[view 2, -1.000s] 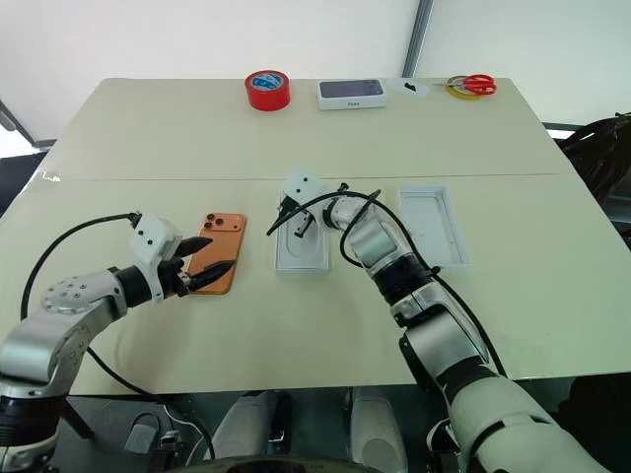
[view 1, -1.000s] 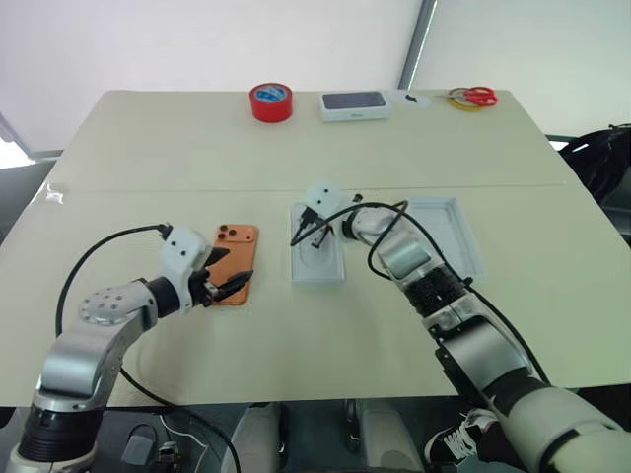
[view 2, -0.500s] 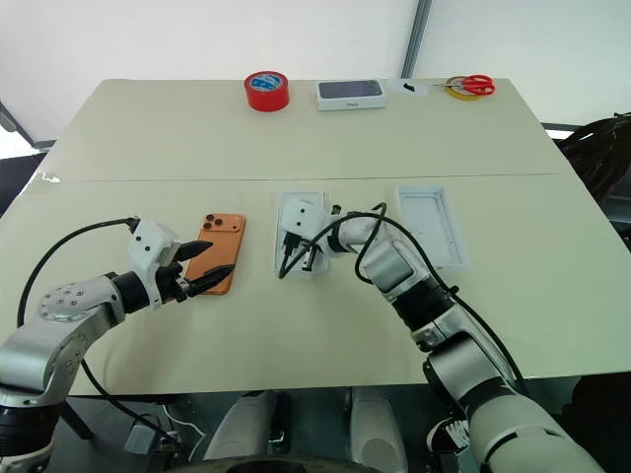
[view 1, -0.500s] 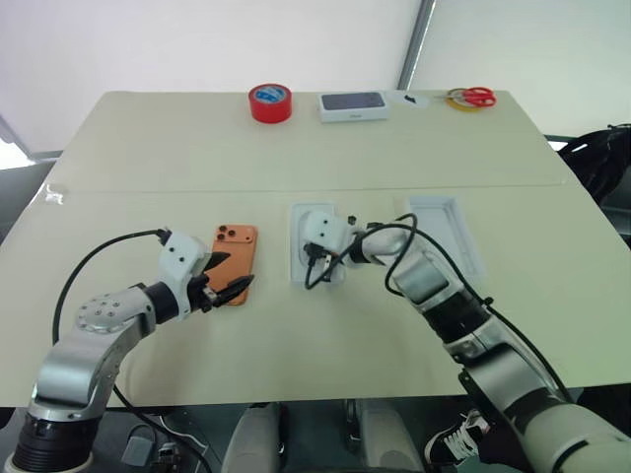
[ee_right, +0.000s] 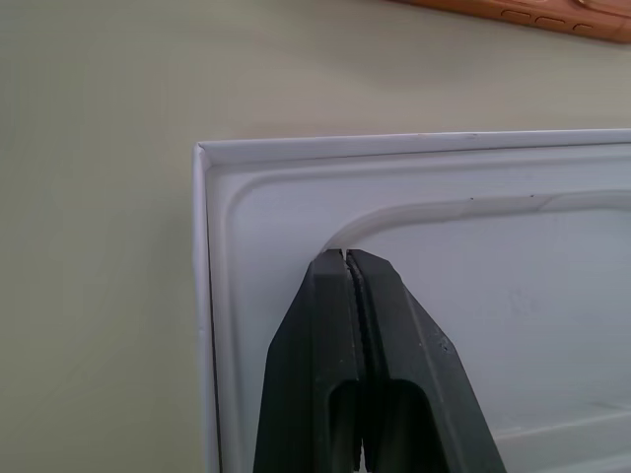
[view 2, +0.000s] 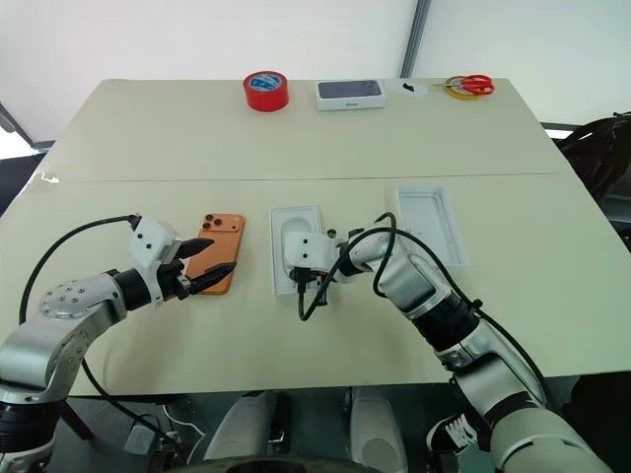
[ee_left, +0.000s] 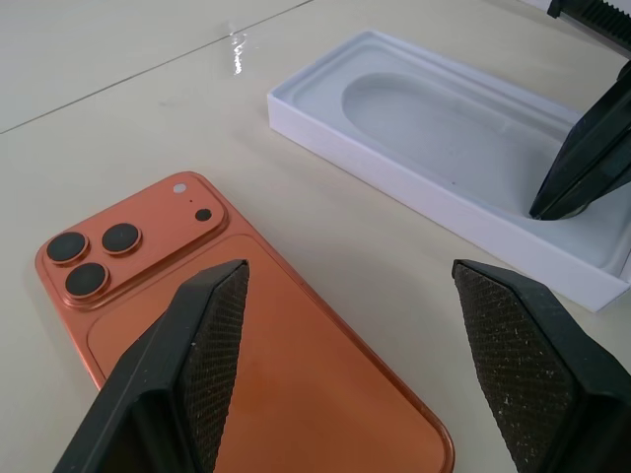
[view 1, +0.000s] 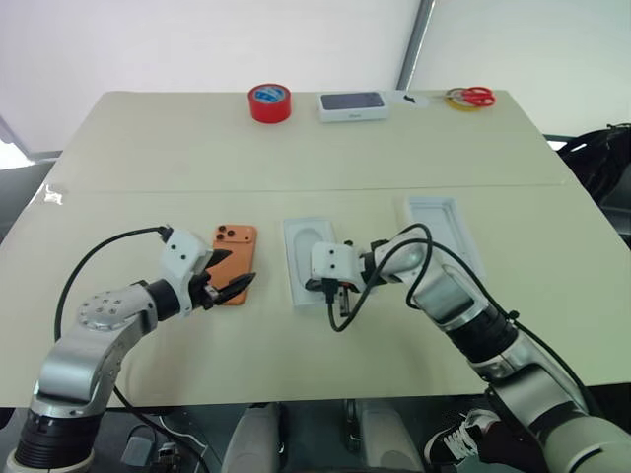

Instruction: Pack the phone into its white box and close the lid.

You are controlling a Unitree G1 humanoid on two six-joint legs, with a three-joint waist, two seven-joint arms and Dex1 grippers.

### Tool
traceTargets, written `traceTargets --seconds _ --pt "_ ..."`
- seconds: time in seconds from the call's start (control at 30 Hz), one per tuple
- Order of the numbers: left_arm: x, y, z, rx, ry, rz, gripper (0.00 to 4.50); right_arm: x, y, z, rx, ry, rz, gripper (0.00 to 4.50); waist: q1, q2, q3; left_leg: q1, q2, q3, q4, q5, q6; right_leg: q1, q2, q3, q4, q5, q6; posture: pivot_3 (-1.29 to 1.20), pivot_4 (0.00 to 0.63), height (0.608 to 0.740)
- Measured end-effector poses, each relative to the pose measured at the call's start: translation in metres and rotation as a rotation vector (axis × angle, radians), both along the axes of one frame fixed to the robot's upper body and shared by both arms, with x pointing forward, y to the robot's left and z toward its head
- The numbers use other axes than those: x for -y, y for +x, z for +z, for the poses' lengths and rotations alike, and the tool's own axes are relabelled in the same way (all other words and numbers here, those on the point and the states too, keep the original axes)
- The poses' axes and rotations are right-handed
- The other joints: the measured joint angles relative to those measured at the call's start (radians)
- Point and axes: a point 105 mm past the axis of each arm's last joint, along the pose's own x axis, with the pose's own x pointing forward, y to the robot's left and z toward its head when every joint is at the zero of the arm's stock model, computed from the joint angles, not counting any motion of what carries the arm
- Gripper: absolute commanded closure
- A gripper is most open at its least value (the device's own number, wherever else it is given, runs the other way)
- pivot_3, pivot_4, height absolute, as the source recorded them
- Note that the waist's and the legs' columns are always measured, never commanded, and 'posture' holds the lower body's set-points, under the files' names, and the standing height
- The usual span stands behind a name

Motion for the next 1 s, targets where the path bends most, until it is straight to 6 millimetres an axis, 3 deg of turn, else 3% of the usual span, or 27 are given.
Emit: traceTargets --seconds 0.1,0.3,0.43,0.53,0.57,0.63,0.8,1.0 --pt "0.000 0.000 0.000 0.000 0.000 0.003 1.04 -0.008 0.010 0.006 0.026 0.050 -0.050 4.44 -0.001 0.000 0.000 0.000 0.000 0.000 0.000 0.000 0.000 0.000 0.000 0.000 0.000 0.000 0.000 0.00 0.150 0.736" --pt "-0.003 0.001 -0.001 0.002 0.002 0.023 1.04 -0.009 0.046 0.040 0.128 0.151 -0.218 4.44 0.002 0.000 0.000 0.000 0.000 0.000 0.000 0.000 0.000 0.000 0.000 0.000 0.000 0.000 0.000 0.00 0.150 0.736" --pt "-0.010 0.003 0.003 0.020 -0.006 0.070 1.04 -0.009 0.051 0.036 0.118 0.162 -0.266 4.44 0.000 0.000 0.000 0.000 0.000 0.000 0.000 0.000 0.000 0.000 0.000 0.000 0.000 0.000 0.000 0.00 0.150 0.736" --pt "-0.040 0.013 0.006 -0.036 -0.124 0.261 0.13 -0.024 0.049 0.037 0.107 0.203 -0.283 4.50 -0.005 0.000 0.000 0.000 0.001 0.000 0.000 0.000 0.000 -0.001 0.002 0.000 0.001 0.001 0.001 0.00 0.150 0.736" --pt "-0.058 0.015 0.004 -0.076 -0.150 0.350 0.03 -0.034 0.045 0.039 0.105 0.221 -0.271 4.50 -0.009 0.000 0.000 0.000 0.002 0.000 0.000 0.000 0.000 -0.001 0.003 0.000 0.001 0.001 0.001 0.00 0.150 0.736" --pt "-0.068 0.014 0.002 -0.106 -0.152 0.401 0.03 -0.045 0.039 0.042 0.111 0.235 -0.250 4.50 -0.007 0.000 0.000 0.000 0.002 -0.001 0.000 0.000 0.000 -0.002 0.003 0.000 0.002 0.001 0.001 0.00 0.150 0.736" --pt "-0.069 0.017 -0.010 -0.240 -0.175 0.475 0.03 -0.066 0.026 0.031 0.120 0.167 -0.193 4.50 0.004 -0.001 0.000 0.000 0.001 -0.002 0.001 0.000 -0.001 0.000 0.002 0.000 0.001 0.000 0.000 0.00 0.150 0.736" --pt "-0.053 0.020 -0.014 -0.363 -0.222 0.464 0.03 -0.072 0.024 0.023 0.144 0.068 -0.160 4.50 -0.003 -0.001 0.000 0.000 0.001 -0.002 0.000 0.001 -0.001 -0.001 0.002 0.000 0.002 0.001 0.000 0.00 0.150 0.736"
